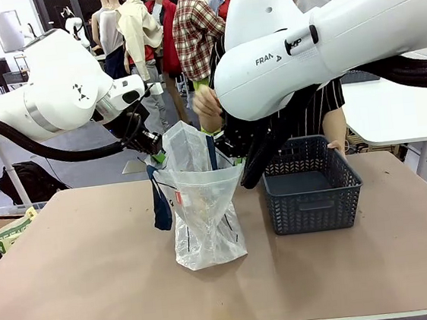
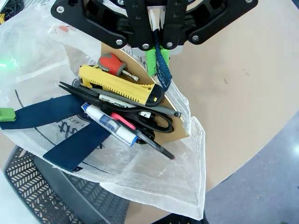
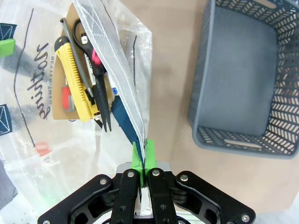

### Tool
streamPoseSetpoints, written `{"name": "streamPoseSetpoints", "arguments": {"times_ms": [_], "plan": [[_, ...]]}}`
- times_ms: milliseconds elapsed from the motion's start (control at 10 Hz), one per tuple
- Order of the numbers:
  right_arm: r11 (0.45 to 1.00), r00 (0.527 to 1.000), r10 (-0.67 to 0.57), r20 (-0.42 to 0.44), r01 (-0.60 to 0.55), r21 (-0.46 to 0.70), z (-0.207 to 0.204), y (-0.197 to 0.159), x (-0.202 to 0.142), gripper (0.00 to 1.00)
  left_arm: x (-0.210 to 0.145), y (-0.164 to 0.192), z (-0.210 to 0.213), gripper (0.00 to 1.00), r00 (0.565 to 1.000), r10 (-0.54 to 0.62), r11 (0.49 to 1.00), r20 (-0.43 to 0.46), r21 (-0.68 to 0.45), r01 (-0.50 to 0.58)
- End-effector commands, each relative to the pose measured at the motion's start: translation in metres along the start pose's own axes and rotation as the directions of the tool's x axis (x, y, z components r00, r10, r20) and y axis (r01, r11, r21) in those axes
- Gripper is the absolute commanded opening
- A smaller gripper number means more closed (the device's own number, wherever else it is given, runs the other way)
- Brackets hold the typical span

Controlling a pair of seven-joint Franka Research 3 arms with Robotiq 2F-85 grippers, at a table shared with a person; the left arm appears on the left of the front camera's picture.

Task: Transfer purchased items from the store into the shopping bag.
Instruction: Move the Reusable shopping bag to the right side of the table.

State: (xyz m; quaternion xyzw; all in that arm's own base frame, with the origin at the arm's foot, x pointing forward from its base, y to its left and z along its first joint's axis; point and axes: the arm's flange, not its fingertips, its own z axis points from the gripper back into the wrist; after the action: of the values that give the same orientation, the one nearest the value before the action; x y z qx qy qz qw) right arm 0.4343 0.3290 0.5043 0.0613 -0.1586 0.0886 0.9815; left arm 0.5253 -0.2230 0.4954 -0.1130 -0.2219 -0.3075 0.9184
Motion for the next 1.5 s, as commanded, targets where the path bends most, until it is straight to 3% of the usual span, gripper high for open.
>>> {"name": "streamPoseSetpoints", "arguments": {"times_ms": [0, 1000, 1400], "plan": [[1.0, 1.0, -0.003, 0.001, 0.003, 0.005, 0.001, -0.001, 0.0, 0.0, 0.001, 0.0, 0.003, 0.0, 1.0, -0.001, 1.0, -0.001, 0.004, 0.001], [1.0, 1.0, 0.0, 0.0, 0.0, 0.0, 0.0, 0.0, 0.0, 0.0, 0.0, 0.0, 0.0, 0.0, 1.0, 0.0, 1.0, 0.0, 0.0, 0.0], [0.996, 0.995, 0.09, -0.049, -0.09, -0.011, -0.011, 0.042, 0.007, 0.0, 0.015, -0.008, 0.008, 0.0, 0.979, 0.199, 0.975, 0.054, -0.112, -0.192]]}}
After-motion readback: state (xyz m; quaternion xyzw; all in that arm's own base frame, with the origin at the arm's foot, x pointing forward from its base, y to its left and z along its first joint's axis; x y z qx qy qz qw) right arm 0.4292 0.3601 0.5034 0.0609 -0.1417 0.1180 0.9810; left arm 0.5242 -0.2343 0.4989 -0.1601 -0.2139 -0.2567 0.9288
